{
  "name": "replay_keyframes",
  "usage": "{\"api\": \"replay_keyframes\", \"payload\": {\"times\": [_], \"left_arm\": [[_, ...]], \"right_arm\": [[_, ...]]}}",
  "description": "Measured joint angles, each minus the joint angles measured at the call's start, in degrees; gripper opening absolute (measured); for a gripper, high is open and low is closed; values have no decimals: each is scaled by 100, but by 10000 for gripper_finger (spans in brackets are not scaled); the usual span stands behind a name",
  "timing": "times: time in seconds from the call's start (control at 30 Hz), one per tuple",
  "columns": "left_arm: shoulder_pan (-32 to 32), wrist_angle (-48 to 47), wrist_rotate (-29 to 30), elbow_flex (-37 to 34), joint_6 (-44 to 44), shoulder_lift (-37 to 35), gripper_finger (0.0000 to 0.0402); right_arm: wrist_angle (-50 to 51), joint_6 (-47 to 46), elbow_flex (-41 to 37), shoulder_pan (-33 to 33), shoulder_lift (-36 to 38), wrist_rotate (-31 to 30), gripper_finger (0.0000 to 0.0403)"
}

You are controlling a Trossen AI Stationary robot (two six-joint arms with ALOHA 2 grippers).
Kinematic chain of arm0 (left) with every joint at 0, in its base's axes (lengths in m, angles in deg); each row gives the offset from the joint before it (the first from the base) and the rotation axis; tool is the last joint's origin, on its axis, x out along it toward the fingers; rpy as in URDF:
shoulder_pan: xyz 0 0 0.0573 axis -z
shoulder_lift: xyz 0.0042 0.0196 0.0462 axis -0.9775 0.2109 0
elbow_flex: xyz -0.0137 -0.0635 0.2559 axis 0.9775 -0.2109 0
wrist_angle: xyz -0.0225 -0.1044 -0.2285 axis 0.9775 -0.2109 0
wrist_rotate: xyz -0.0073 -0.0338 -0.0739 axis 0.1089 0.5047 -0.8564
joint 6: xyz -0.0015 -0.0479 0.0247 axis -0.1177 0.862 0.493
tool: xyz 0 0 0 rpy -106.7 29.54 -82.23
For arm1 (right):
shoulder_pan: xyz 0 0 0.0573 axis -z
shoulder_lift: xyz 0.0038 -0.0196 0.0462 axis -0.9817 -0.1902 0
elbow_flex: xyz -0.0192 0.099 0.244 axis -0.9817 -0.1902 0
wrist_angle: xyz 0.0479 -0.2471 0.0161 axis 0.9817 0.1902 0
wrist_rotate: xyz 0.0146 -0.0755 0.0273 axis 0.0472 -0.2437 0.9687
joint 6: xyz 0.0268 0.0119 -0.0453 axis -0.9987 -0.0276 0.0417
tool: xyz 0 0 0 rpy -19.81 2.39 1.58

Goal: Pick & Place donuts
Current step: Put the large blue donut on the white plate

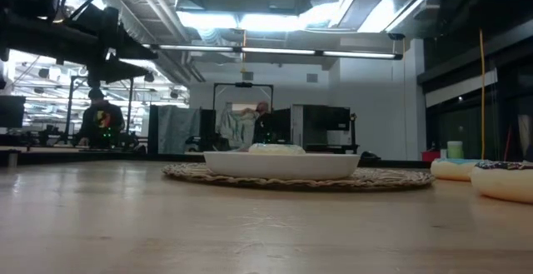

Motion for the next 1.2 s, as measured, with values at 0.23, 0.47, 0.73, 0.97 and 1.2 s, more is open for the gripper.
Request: {"api": "replay_keyframes", "payload": {"times": [0.23, 0.47, 0.73, 0.97, 1.2], "left_arm": [[193, -427, 431, 0, -41, -2, 267], [230, -708, 434, 0, 64, -68, 267], [230, -913, 538, 0, 79, -312, 267], [230, -935, 602, 0, -94, -667, 267], [230, -1318, 573, 0, -109, -977, 267]], "right_arm": [[-162, -1211, -948, -641, 112, -64, 291], [-579, -1975, -1637, -880, 118, 426, 291], [-710, -2297, -1750, -726, 135, 560, 291], [-791, -2302, -1750, -529, 136, 622, 291], [-889, -2296, -1750, -428, 136, 680, 291]]}}
